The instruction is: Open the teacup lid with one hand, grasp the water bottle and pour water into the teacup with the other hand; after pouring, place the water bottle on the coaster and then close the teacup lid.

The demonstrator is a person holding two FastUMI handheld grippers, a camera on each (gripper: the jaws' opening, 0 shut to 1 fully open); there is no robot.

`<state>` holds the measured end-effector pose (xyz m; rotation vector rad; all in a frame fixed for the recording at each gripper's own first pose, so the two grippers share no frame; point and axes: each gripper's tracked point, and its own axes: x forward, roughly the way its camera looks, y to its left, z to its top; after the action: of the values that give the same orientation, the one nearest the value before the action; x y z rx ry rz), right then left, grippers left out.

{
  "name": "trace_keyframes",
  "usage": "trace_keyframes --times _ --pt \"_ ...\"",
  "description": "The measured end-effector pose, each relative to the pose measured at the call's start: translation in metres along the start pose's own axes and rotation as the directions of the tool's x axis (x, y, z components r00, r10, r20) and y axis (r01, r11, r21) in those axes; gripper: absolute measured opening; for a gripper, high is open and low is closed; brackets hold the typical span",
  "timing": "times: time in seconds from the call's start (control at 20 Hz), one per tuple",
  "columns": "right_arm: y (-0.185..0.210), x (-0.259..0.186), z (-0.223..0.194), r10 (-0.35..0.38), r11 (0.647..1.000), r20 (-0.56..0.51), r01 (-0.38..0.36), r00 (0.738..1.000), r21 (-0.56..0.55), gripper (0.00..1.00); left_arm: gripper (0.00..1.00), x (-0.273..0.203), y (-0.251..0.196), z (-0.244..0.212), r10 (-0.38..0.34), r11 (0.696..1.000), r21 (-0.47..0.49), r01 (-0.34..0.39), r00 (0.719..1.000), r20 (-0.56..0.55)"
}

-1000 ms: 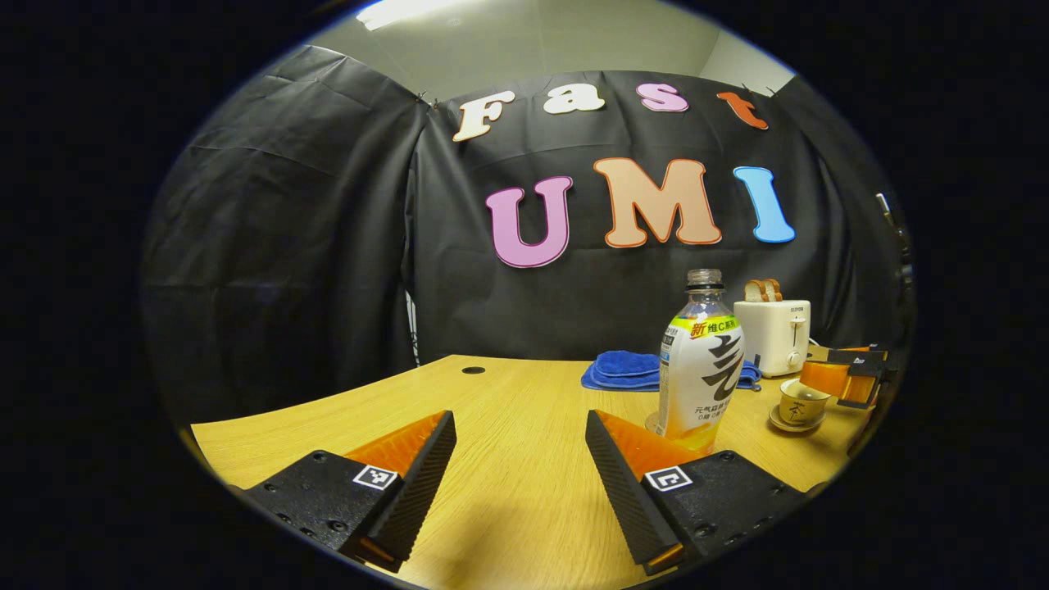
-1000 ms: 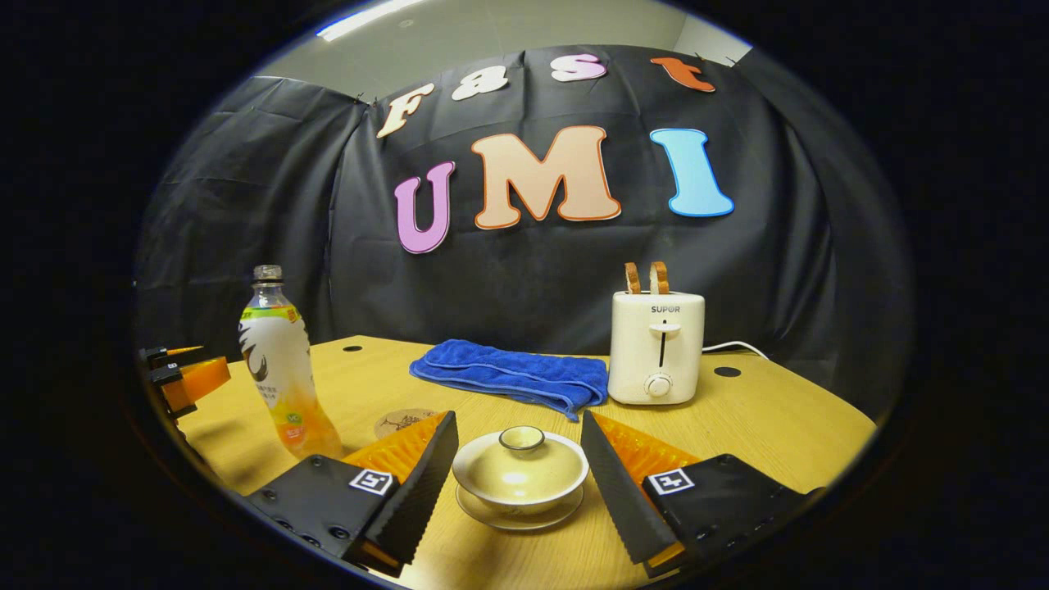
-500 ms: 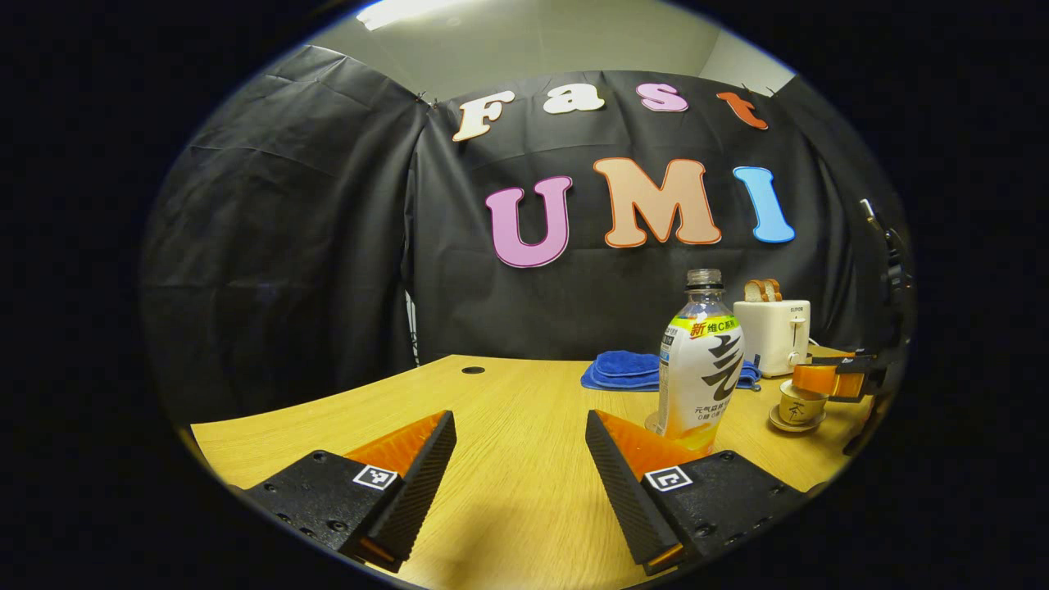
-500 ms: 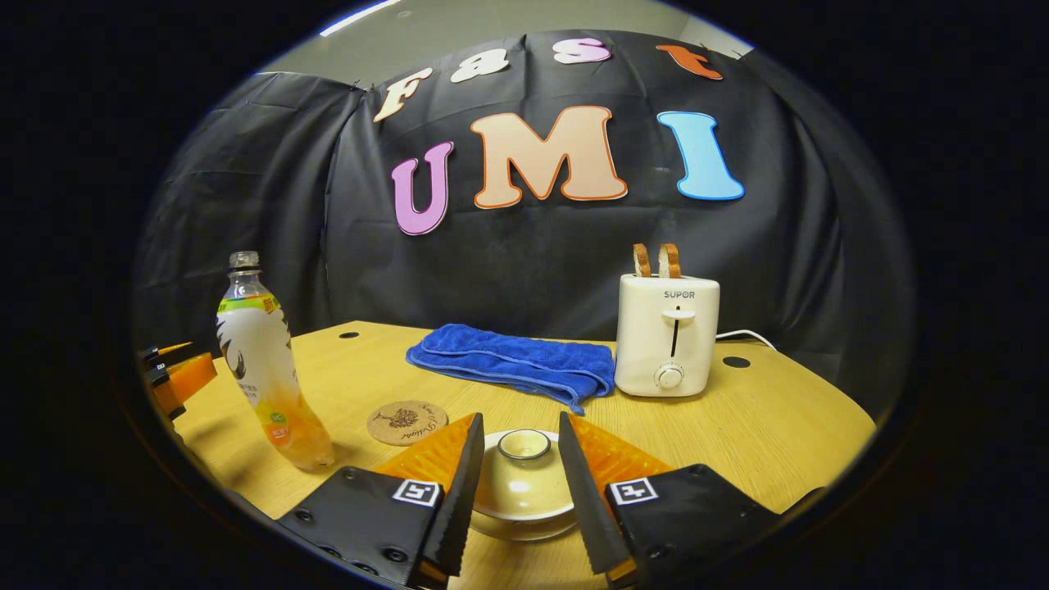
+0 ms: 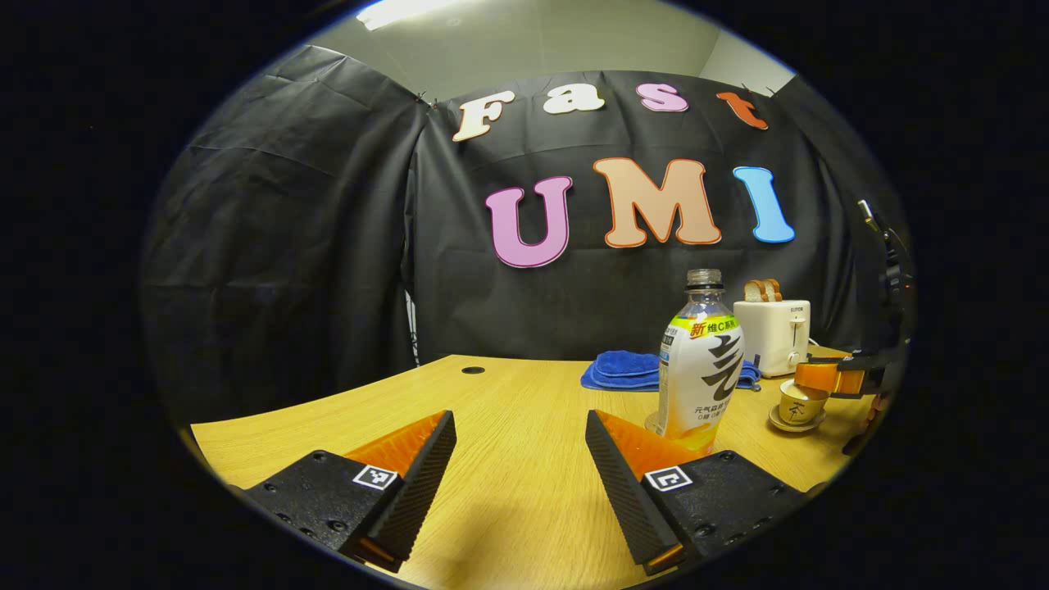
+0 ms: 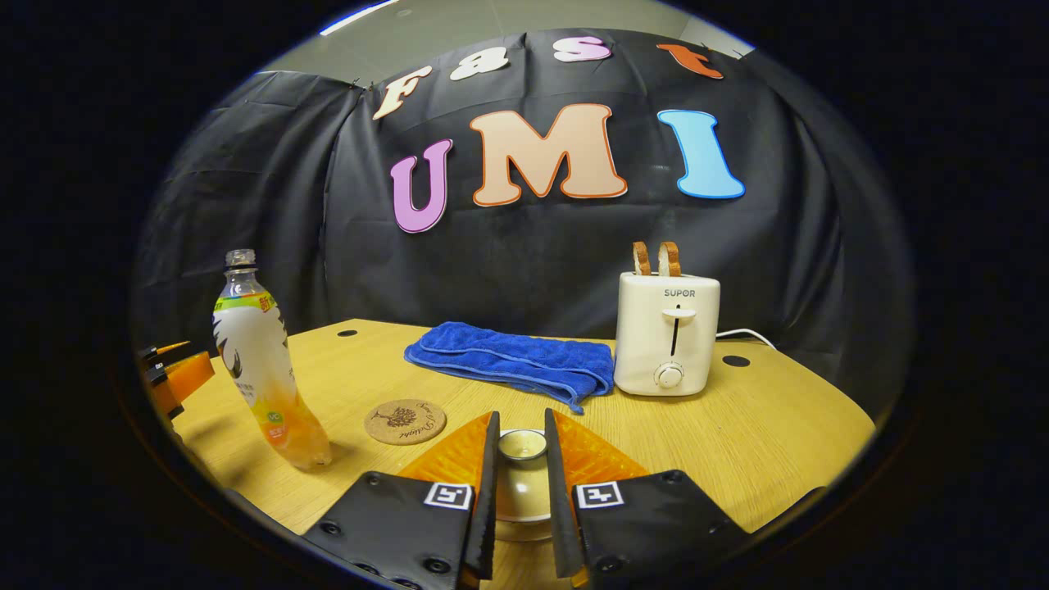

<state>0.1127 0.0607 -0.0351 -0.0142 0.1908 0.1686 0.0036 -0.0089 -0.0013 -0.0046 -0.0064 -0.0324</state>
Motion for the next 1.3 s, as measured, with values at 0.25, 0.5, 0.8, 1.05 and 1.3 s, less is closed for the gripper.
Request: trace_keyframes --times 0.25,0.5,0.8,1.05,1.3 --pt "0.0 0.0 0.001 0.005 1.0 0.012 -0.005 1.0 -0.005 0.32 0.93 0.0 -0.001 -0.001 -0.004 1.0 -0.001 0.004 1.0 0.0" --pt "0.0 -0.007 0.007 0.006 1.0 0.059 -0.006 0.998 -0.008 0.32 0.93 0.001 -0.004 0.0 -0.02 1.0 -0.002 0.02 1.0 0.001" --pt "-0.006 -0.018 0.01 -0.012 1.0 0.092 0.012 0.996 0.001 0.32 0.93 -0.001 -0.023 0.001 -0.123 0.992 -0.003 0.123 0.992 0.007" --pt "-0.014 -0.039 0.013 -0.03 1.0 0.132 0.029 0.991 0.006 0.32 0.93 -0.007 -0.049 0.001 -0.277 0.961 -0.006 0.277 0.961 0.013" --pt "-0.026 -0.061 0.015 -0.064 0.998 0.163 0.063 0.985 0.013 0.32 0.93 -0.013 -0.069 0.001 -0.387 0.922 -0.006 0.387 0.922 0.015"
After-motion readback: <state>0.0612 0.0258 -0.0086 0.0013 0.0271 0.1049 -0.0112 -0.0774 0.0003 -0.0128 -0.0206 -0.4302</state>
